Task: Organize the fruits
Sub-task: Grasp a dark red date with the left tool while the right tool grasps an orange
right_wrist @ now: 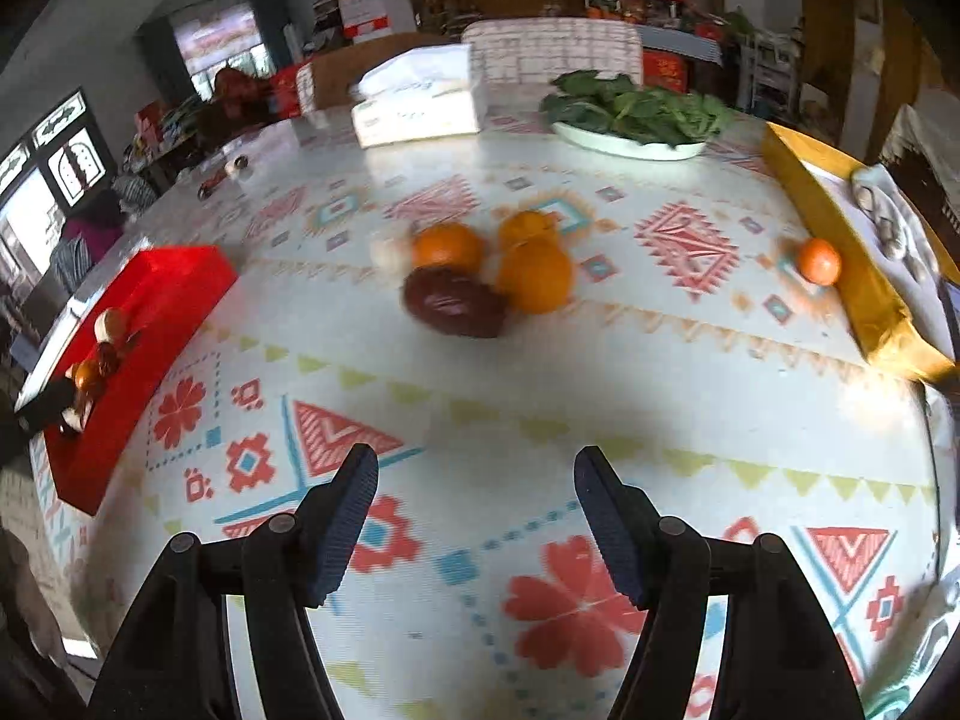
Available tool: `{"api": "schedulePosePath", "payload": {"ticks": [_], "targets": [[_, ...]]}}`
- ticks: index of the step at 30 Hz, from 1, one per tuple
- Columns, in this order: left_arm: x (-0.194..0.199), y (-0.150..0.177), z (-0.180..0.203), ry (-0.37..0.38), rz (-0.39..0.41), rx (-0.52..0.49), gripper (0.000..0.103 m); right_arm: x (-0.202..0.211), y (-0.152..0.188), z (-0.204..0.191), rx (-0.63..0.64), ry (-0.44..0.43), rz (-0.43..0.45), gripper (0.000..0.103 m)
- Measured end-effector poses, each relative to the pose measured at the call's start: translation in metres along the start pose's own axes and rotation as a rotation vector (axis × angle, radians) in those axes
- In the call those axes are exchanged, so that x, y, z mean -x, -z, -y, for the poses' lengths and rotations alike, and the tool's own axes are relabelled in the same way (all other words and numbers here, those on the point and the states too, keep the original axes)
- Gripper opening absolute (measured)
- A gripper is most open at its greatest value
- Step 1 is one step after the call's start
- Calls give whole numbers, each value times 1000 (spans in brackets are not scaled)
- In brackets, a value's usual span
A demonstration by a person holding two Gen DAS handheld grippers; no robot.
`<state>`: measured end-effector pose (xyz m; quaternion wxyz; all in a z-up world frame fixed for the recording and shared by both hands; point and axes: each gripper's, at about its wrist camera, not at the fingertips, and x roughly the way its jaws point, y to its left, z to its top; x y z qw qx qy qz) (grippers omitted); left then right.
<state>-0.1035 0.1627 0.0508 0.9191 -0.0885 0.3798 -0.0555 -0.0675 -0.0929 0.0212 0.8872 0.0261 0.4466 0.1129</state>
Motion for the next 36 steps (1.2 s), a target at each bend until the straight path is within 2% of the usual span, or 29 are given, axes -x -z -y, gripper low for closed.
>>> {"api": "schedulePosePath", "payload": {"ticks": [4,8,11,14,20,22,25,31,33,36], "targets": [[-16,0,31,-23,-34,-76,73,-1,-1,11,-11,35,3,74],[-25,-1,52,-76,-35,-113,74,-2,0,19,-27,12,3,74],[-30,-5,59,-130,-13,-128,78,-2,0,22,-23,7,8,74],[-37,-11,60,-145,-13,-131,79,-3,-7,25,-19,1,16,74],[-41,-22,53,-86,-11,-90,79,-7,-34,42,-50,-21,64,74],[-44,-24,53,-62,-15,-84,79,-13,-46,48,-79,-53,69,70],[-50,-25,58,-37,-27,-97,79,-27,-63,51,-115,-85,61,66],[-62,-27,78,-10,-42,-154,79,-59,-75,42,-109,-68,11,66],[-68,-29,87,5,-48,-173,79,-61,-74,39,-93,-57,19,61],[-79,-33,99,36,-68,-192,79,-62,-73,39,-86,-95,12,41]]}}
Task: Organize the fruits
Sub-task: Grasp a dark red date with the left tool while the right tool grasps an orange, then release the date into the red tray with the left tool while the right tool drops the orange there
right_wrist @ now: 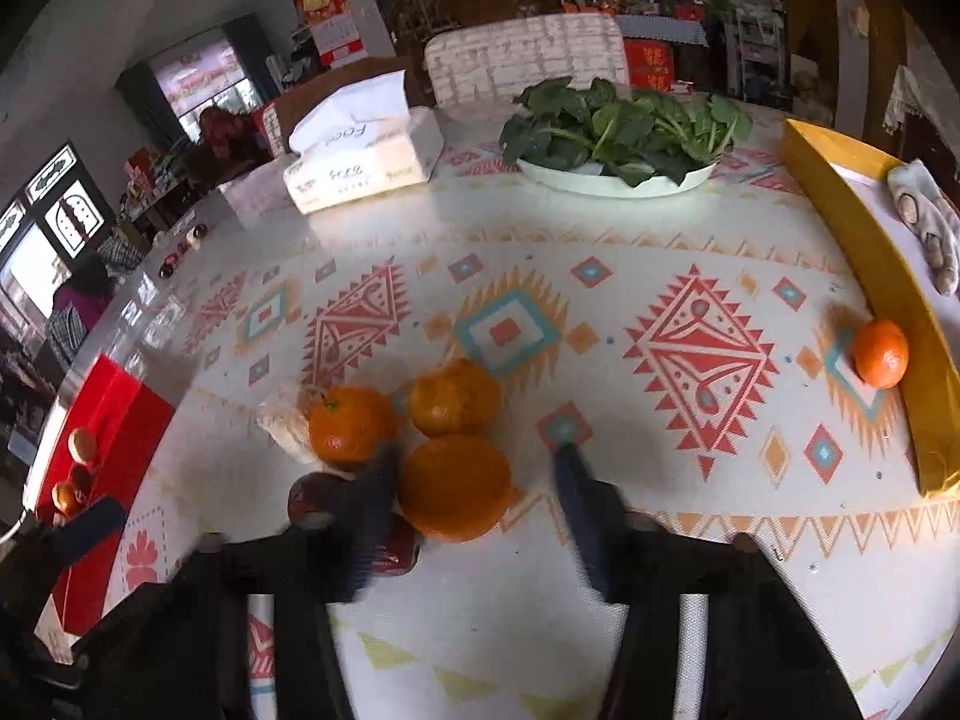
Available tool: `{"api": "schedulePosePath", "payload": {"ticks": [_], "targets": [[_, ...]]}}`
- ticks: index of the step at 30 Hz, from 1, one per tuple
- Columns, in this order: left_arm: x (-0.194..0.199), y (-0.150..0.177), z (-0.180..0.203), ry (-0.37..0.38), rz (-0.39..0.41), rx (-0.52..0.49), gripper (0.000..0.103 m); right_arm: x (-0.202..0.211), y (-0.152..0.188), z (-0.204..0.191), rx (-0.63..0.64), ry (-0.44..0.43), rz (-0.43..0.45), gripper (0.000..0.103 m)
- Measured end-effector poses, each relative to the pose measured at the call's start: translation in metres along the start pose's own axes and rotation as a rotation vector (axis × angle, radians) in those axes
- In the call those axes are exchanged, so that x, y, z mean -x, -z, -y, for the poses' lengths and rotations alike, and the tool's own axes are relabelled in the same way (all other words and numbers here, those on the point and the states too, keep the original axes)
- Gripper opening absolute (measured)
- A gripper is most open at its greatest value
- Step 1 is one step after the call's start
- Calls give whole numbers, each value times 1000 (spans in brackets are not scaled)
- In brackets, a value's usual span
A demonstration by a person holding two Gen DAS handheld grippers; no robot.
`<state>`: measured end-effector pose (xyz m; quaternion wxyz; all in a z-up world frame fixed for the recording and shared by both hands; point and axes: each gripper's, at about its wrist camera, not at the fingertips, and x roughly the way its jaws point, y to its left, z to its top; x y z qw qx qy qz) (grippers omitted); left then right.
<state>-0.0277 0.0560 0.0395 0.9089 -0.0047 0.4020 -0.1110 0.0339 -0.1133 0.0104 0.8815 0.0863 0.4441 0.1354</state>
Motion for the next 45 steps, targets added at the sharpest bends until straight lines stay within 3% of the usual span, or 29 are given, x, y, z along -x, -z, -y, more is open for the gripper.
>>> {"api": "schedulePosePath", "payload": {"ticks": [14,15,17,23,28,31,36,39,45], "targets": [[-54,-18,44,84,-67,-48,78,30,-1,34,-110,-38,83,38],[-58,-19,47,88,-72,-53,75,30,-2,35,-115,-40,84,39],[-63,-19,52,81,-81,-69,52,31,-2,37,-121,-48,86,39],[-48,-16,40,72,-38,-29,52,31,-1,33,-102,-66,87,39],[4,-6,-3,56,41,88,53,36,2,23,-66,-89,108,39],[38,12,-48,18,82,189,53,39,5,12,-36,-100,119,39],[74,33,-138,-118,102,332,53,39,10,-20,14,-122,115,39],[86,31,-191,-173,97,392,53,38,13,-54,47,-181,89,39],[69,5,-245,-221,39,384,53,15,9,-151,175,-291,2,39]]}}
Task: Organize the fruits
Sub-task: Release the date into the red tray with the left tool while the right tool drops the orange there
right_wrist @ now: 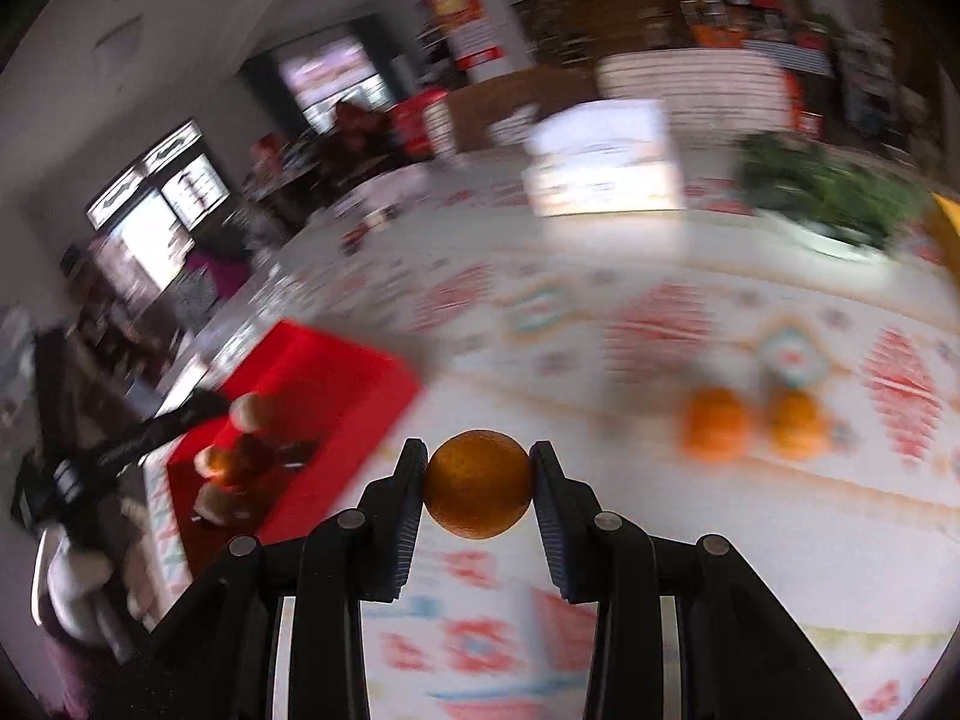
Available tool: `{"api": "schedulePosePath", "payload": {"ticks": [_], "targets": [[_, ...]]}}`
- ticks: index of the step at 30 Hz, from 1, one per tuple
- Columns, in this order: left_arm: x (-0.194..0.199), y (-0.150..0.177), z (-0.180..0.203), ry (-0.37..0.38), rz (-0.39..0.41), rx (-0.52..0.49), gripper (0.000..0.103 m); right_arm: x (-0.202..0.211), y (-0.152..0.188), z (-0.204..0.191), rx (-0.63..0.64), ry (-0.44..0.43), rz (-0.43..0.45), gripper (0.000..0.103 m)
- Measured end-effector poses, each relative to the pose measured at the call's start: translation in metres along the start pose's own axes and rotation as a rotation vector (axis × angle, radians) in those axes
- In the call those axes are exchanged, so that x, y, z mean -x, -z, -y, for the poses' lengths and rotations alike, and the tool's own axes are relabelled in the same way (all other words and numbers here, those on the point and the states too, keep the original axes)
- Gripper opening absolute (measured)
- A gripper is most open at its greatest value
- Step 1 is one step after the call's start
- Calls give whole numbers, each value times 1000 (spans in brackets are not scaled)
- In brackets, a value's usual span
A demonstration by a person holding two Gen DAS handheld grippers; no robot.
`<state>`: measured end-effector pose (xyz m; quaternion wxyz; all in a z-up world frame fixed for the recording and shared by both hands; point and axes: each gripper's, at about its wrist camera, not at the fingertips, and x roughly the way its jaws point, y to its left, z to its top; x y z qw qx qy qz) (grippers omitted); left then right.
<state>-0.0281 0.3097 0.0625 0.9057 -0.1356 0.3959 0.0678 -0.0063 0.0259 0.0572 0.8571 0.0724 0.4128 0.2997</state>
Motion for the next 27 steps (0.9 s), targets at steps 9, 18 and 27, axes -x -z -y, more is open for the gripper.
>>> {"api": "schedulePosePath", "payload": {"ticks": [9,18,27], "targets": [[-33,-15,-15,5,-61,5,52,-66,11,-104,206,-56,-127,39],[-19,-14,-9,44,-16,-9,58,-94,24,-120,270,-14,-152,41],[47,11,16,-38,132,-70,74,-52,30,-109,251,14,-62,59]]}}
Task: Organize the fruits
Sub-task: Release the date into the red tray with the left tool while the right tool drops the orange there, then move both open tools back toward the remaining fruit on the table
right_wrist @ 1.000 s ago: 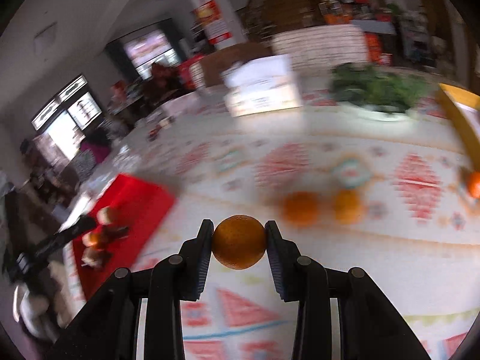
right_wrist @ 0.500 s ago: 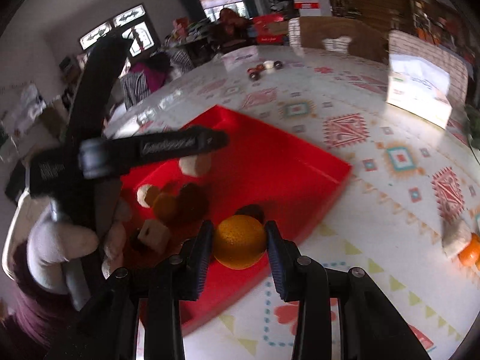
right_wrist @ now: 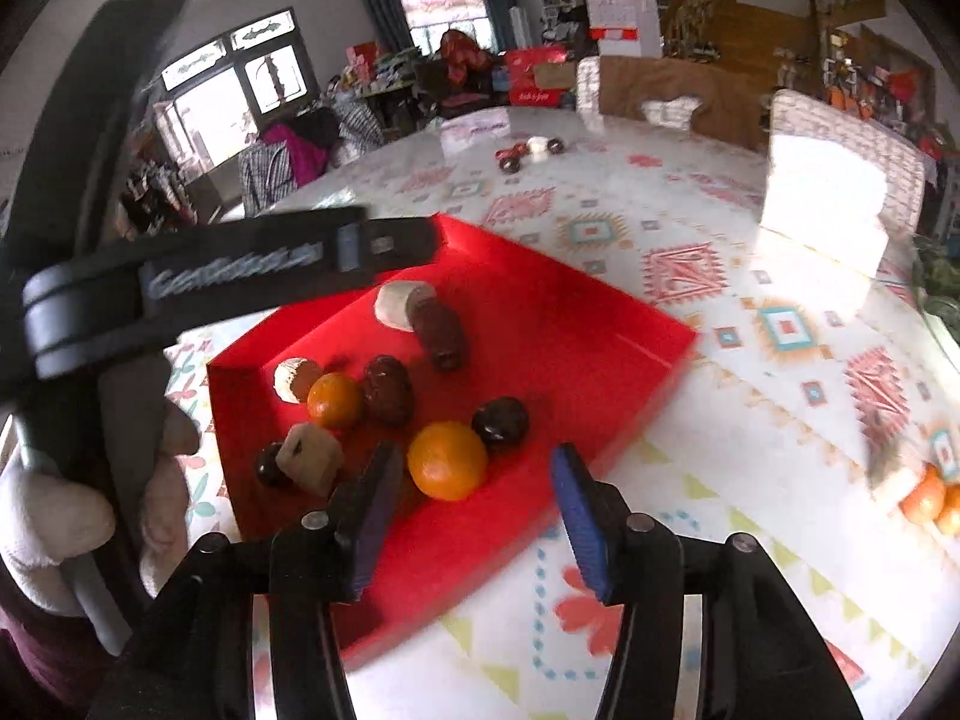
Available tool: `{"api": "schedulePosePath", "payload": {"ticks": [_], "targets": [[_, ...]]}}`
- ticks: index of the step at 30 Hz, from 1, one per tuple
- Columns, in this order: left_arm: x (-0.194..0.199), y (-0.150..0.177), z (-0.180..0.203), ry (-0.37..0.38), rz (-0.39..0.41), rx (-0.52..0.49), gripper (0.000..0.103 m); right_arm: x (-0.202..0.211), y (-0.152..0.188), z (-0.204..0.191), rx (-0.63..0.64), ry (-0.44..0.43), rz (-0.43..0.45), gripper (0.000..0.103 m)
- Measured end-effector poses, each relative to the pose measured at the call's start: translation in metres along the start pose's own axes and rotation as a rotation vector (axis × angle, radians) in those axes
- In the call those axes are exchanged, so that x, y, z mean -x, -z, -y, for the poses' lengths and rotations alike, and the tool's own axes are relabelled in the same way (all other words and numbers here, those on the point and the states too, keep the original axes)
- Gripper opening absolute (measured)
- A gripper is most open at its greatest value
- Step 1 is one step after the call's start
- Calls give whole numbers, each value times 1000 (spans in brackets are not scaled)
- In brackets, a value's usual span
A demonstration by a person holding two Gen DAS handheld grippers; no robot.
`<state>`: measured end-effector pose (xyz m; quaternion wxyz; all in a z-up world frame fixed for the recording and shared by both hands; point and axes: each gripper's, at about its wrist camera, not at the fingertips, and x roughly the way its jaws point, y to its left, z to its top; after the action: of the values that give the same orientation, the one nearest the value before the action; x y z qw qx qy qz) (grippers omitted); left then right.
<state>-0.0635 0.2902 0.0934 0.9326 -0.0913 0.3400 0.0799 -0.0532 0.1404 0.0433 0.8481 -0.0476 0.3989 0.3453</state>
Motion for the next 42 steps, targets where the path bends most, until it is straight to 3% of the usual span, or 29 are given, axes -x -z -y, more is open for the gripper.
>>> {"api": "schedulePosePath", "payload": {"ticks": [4,10,16,29,42], "targets": [[36,18,24,-106,95,-23,95,27,18,19,-60,51,25,60],[74,49,70,-107,172,-82,95,75,49,55,-241,66,92,60],[95,66,114,-130,213,-199,95,111,77,75,-341,106,146,63],[108,84,156,-108,192,-266,95,154,112,105,-425,124,213,64],[76,86,165,-76,103,-276,95,159,122,139,-461,157,207,65]]}}
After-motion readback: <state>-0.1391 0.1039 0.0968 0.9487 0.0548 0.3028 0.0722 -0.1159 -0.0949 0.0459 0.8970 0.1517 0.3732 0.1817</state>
